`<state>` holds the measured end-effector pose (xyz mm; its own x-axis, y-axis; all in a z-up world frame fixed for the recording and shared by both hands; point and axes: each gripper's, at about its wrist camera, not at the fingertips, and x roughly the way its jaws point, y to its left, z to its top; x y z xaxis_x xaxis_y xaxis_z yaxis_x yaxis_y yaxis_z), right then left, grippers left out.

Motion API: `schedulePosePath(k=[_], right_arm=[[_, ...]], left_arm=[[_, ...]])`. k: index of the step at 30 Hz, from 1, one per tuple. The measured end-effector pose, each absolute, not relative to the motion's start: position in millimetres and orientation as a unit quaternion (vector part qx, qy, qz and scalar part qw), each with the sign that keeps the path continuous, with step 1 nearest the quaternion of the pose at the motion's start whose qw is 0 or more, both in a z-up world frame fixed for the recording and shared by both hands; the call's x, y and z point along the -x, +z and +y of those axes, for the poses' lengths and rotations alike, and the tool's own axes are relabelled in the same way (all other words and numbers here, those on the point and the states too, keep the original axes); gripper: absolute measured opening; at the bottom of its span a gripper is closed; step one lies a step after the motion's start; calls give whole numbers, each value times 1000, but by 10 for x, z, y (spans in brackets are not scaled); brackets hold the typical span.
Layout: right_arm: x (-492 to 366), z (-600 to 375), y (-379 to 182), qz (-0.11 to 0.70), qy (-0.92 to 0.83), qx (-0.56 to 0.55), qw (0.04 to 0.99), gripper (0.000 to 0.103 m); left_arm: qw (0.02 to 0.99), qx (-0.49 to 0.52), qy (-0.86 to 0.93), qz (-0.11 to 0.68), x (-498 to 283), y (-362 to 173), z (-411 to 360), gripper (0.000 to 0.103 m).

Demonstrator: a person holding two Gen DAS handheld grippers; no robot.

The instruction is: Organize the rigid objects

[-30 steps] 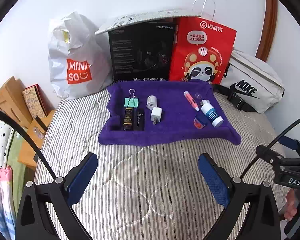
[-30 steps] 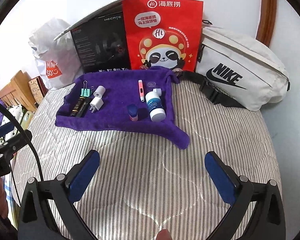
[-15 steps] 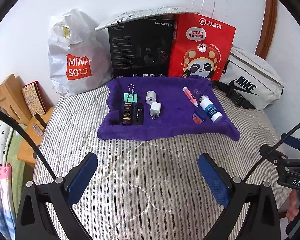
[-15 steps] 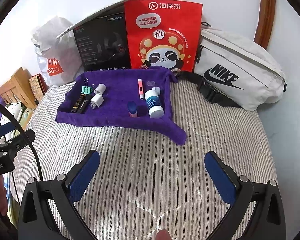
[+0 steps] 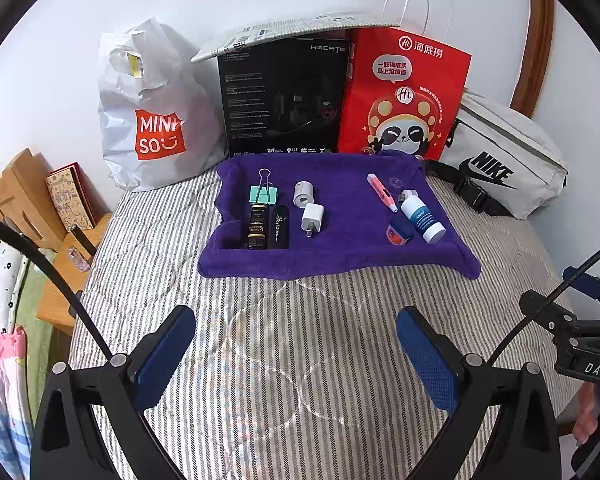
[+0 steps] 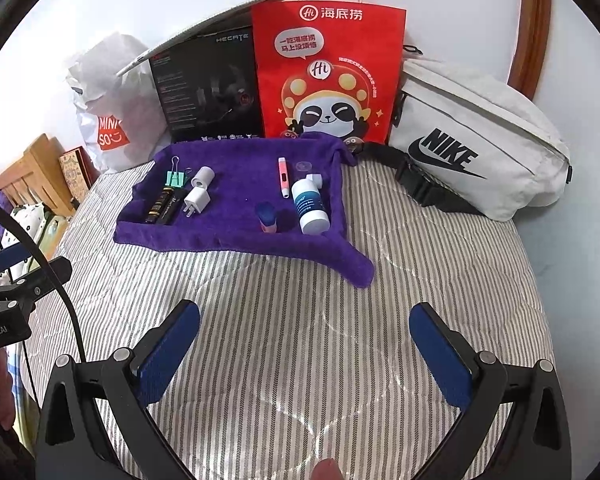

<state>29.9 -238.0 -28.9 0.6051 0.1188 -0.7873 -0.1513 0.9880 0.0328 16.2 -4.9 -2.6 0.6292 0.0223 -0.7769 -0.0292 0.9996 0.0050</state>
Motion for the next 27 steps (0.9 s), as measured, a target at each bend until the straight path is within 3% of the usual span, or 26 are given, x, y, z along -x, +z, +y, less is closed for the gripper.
schedulePosePath(k=[27], right_arm=[[-282,-2398,-284,440,73,15,895,103]], left_arm=[[901,3,10,433,-163,-23,-25,102]])
